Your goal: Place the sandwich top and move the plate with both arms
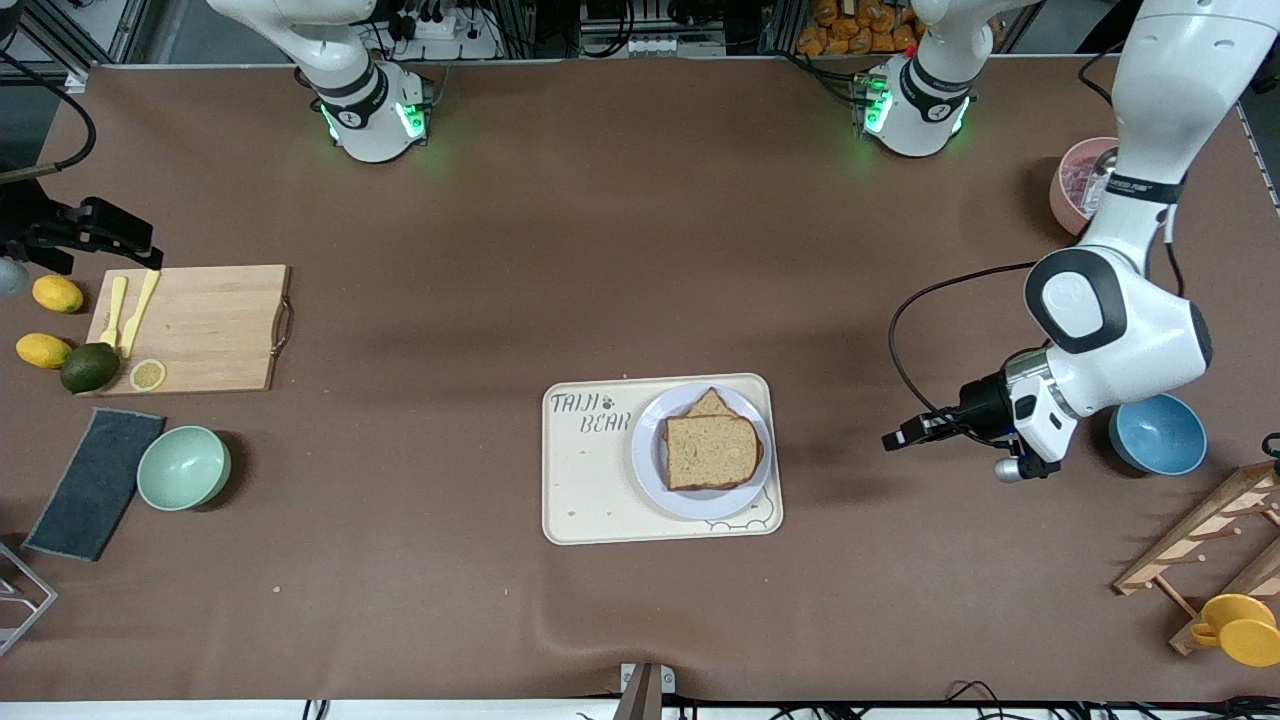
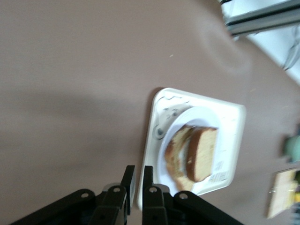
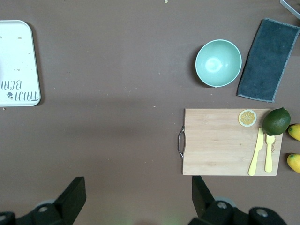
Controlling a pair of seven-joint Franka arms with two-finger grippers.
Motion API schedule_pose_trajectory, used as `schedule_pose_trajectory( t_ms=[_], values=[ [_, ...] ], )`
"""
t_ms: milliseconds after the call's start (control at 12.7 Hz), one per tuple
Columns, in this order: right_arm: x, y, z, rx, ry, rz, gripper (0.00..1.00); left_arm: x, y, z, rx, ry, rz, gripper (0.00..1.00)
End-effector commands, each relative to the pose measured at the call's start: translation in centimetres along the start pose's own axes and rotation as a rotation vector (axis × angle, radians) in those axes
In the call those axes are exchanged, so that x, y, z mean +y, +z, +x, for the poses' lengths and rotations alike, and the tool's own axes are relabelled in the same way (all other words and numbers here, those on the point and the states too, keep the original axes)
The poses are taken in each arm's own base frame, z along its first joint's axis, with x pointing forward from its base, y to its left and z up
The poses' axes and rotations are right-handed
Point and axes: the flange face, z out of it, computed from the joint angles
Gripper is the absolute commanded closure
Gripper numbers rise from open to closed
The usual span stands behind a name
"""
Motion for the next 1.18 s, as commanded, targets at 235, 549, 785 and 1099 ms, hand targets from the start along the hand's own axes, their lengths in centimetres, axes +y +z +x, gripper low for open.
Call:
schedule_pose_trajectory(
  t_ms=[235,549,785,1099],
  values=[
    [0.1,0.0,-0.1,0.006,-0.004,0.000,0.00,6.8,-6.1,0.8,-0.083,0.048,0.347,0.83],
    [0.3,0.0,-0.1,0.006,-0.003,0.001,0.00,12.0,-12.4,-2.6,-0.094,0.173,0.587,0.00],
    [0.2,0.1,-0.1,0.005,-0.003,0.001,0.00,14.2,-17.7,-4.5,-0.001,0.220,0.730,0.00],
    [0.2,0.3,0.0,0.002,-0.003,0.001,0.00,15.5,-23.5,-6.4,0.091,0.191,0.746,0.00]
  ],
)
